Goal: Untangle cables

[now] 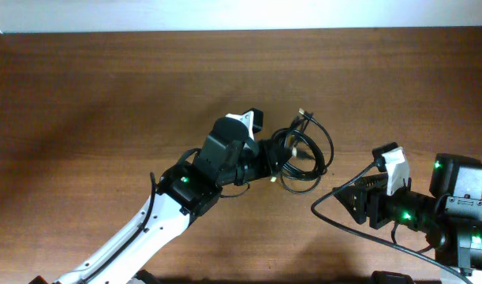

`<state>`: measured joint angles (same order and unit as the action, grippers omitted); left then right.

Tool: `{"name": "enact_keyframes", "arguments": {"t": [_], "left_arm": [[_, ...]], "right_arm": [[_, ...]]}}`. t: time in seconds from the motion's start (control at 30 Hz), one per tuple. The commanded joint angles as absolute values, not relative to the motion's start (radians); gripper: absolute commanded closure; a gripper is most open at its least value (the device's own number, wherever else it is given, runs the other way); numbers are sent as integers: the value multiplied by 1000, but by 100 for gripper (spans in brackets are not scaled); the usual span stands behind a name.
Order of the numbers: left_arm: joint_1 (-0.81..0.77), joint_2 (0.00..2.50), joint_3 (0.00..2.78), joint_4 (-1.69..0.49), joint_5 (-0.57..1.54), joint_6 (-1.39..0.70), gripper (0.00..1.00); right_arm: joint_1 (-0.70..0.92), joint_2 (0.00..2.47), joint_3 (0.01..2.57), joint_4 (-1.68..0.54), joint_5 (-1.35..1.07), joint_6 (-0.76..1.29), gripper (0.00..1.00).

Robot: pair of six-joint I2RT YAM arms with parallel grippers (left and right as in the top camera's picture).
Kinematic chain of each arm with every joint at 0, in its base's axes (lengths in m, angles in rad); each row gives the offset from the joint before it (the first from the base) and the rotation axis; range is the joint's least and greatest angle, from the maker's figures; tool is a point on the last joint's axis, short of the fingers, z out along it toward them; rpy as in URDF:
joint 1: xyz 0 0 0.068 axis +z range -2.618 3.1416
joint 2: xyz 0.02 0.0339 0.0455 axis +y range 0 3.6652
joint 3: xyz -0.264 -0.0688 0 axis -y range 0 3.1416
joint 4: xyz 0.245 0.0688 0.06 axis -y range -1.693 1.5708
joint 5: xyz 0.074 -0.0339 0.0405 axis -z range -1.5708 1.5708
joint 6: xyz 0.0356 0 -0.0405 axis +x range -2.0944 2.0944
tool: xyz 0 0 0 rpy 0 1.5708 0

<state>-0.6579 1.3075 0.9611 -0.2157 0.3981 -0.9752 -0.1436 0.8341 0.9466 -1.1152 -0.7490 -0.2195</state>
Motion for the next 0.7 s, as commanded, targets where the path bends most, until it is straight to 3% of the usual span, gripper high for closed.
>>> {"name": "enact_keyframes", "arguments": {"t": [0.0,0.2,0.33,0.67], "left_arm": [[-655,1307,970,-169,500,-804,100],[-655,1307,970,-96,739,-522,100],[-655,1307,970,-158,770,-422,100],[-636,1304,970,-76,1009,-342,100]], "right_arm": [[-144,827,954,-1115,-751,-228,36],[-144,827,954,-1081,-751,-228,36],[-144,827,954,-1000,-654,-76,36],[-144,827,954,-1007,-373,88,36]]}}
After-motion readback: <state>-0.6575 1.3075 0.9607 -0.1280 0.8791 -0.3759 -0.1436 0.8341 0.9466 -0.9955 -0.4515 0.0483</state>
